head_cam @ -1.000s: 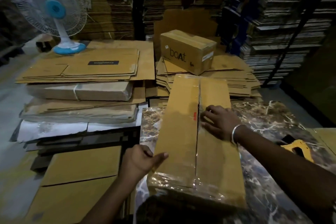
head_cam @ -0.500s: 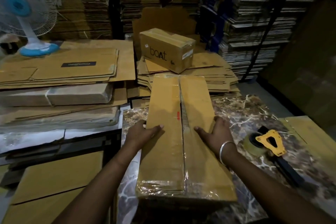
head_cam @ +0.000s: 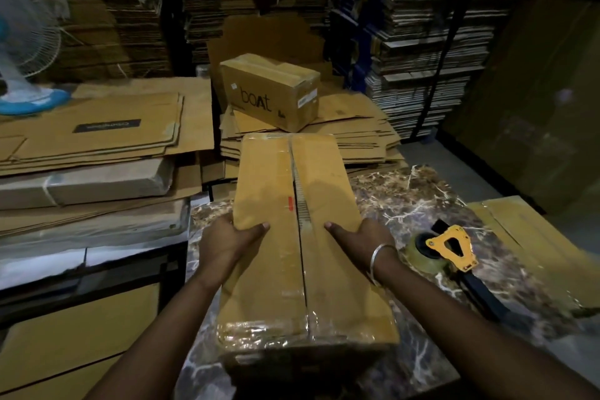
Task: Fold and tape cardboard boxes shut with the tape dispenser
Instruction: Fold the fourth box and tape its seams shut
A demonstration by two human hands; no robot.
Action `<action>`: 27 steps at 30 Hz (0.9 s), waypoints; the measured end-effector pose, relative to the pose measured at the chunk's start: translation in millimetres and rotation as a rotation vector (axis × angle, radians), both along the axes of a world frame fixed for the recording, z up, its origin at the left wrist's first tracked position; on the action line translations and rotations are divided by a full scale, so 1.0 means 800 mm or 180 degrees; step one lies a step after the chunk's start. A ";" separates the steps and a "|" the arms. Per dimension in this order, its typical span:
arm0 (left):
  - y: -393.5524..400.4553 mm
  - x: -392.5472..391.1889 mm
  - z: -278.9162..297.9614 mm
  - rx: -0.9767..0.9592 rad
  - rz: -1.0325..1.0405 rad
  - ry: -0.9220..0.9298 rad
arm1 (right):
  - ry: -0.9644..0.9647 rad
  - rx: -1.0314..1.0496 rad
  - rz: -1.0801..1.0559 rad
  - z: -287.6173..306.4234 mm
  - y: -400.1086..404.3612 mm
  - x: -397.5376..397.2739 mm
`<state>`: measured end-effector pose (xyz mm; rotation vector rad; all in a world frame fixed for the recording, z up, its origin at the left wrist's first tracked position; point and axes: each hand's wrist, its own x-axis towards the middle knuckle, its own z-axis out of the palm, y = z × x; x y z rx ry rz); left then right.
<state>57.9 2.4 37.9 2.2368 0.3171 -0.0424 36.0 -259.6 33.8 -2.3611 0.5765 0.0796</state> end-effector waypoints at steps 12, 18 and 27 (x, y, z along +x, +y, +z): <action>-0.233 0.030 0.130 -0.0277 0.0192 -0.0300 | -0.0558 0.0540 0.0326 0.129 -0.235 0.045; -0.414 0.040 0.188 -0.0197 0.0148 -0.0590 | -0.0782 0.0024 0.0407 0.200 -0.417 0.052; -0.632 0.080 0.184 -0.0412 -0.0263 -0.0445 | -0.0594 -0.0369 0.0082 0.216 -0.631 0.052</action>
